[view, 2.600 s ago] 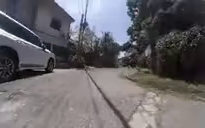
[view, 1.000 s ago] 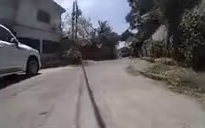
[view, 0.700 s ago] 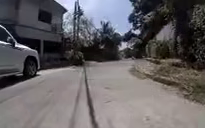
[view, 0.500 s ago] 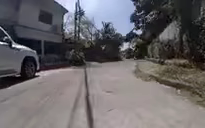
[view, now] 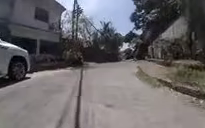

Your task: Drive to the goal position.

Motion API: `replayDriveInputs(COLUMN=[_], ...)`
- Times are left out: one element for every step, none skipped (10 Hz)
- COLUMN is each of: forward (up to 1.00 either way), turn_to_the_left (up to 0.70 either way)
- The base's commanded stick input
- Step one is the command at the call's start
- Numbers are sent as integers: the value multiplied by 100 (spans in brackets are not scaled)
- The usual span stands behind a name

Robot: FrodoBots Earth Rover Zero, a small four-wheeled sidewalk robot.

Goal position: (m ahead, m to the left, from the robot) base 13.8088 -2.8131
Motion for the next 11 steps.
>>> replayDriveInputs(forward=[100,100,100,100,100,100,100,100,100,100,100], turn_to_the_left=[-34,-34,6,6,6,6,6,6,6,6,6])
